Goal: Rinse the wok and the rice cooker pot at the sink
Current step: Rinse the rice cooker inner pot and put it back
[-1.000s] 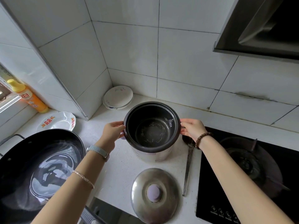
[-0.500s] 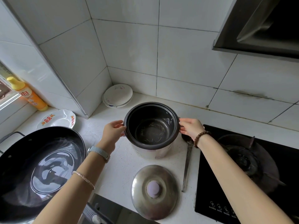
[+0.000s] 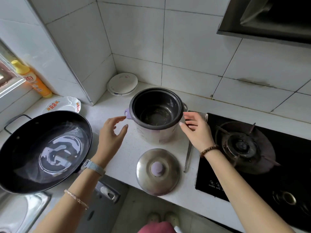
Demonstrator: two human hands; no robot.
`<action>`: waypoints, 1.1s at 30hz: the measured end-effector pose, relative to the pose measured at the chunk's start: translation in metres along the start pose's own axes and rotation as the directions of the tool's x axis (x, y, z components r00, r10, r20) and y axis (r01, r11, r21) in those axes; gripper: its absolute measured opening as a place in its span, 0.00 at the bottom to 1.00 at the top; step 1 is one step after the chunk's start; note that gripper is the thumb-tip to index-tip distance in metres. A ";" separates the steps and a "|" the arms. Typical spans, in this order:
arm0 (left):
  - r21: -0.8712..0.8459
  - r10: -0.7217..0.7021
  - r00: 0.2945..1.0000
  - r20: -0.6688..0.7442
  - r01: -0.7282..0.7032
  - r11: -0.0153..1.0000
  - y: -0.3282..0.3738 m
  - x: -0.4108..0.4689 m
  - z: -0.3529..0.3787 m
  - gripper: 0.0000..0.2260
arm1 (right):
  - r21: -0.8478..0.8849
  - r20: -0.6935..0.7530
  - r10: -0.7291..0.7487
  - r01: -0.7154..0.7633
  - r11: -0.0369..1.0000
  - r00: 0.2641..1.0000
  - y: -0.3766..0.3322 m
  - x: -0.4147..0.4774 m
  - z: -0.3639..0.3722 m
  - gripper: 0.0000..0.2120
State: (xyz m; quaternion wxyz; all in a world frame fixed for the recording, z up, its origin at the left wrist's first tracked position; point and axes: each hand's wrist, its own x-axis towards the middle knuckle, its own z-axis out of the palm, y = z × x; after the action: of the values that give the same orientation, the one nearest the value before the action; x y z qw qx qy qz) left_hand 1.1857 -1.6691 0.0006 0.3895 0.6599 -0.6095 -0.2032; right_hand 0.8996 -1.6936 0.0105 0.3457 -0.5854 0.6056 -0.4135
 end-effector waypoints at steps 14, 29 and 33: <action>0.212 0.028 0.997 0.075 -0.044 0.976 -0.020 -0.122 -0.010 0.16 | -0.404 0.358 0.140 0.018 0.914 0.923 0.069 -0.089 0.069 0.20; 0.213 -0.059 0.998 0.006 0.056 0.975 -0.023 -0.141 -0.019 0.15 | -0.613 0.352 0.067 0.176 0.770 0.934 0.084 -0.092 0.108 0.14; 0.205 -0.053 0.998 -0.025 0.057 0.977 -0.020 -0.138 -0.021 0.15 | -0.575 0.345 0.036 0.181 0.798 0.938 0.080 -0.093 0.104 0.14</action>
State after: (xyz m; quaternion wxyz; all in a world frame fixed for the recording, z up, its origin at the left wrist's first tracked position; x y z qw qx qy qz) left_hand 1.1900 -1.5317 -0.0297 0.3194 0.7152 -0.6048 -0.1436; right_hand 0.9669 -1.6129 -0.1113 0.2259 -0.7495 0.6130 -0.1073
